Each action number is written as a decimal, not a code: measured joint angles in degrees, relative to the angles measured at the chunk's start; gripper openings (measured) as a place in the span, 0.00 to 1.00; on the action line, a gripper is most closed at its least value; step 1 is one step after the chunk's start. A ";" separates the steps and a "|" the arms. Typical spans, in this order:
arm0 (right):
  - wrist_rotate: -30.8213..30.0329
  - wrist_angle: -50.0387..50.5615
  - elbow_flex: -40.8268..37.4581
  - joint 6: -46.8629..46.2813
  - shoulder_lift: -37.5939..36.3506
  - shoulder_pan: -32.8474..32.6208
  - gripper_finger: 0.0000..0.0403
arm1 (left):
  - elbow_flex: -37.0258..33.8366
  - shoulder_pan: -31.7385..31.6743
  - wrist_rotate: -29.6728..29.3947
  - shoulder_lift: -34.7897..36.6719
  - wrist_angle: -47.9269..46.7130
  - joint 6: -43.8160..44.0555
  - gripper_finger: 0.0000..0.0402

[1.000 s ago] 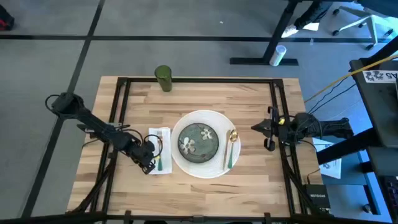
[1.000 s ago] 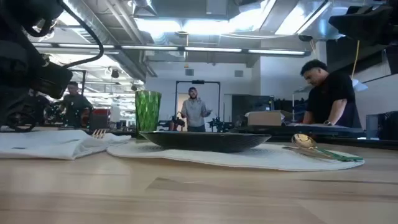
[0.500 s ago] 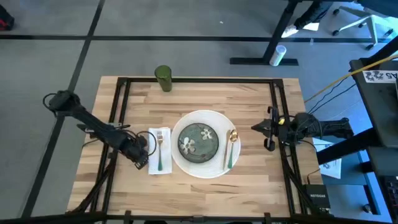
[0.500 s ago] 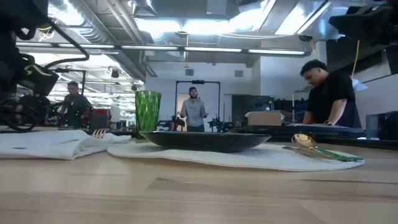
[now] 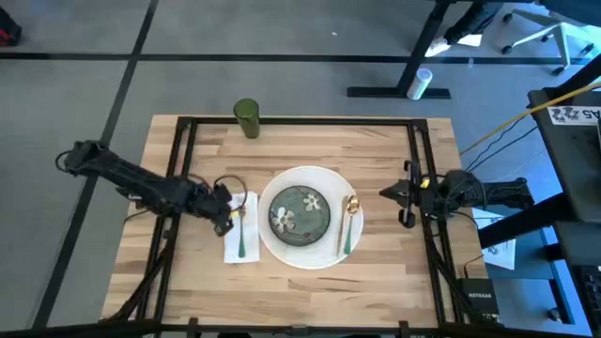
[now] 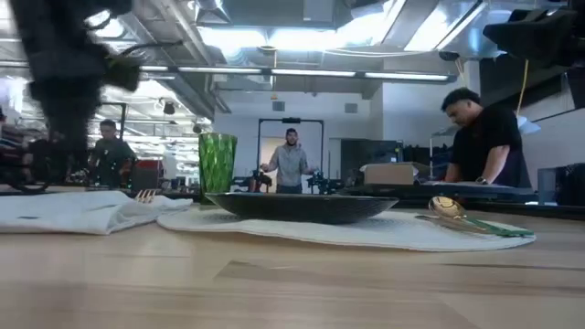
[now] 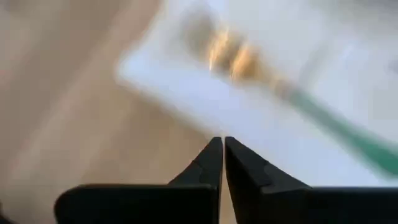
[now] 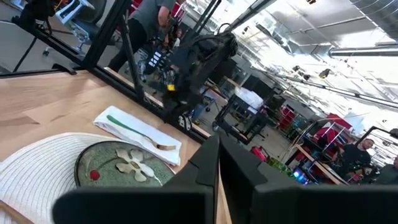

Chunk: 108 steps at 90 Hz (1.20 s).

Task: Set table place
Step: Put the green cup on the top right of the white table mat

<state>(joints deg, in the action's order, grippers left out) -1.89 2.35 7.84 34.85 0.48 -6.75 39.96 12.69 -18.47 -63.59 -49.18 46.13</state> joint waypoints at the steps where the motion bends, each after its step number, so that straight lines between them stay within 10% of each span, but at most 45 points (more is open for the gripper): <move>1: -0.01 0.01 0.00 0.00 0.00 0.00 0.00 | 0.52 -0.67 -0.36 0.00 -0.01 -1.11 0.00; 58: 0.00 0.83 0.00 -0.02 -0.01 -0.01 0.00 | 24.34 -41.39 -0.17 -1.89 -0.83 -55.91 0.00; 108: -0.02 2.77 0.00 -1.72 0.03 -0.01 0.00 | 27.09 -45.66 0.69 -19.15 -1.34 -72.35 0.15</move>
<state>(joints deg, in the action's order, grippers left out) -1.91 5.12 7.84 33.13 0.51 -6.76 67.06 -32.97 -17.78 -82.74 -50.52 -26.22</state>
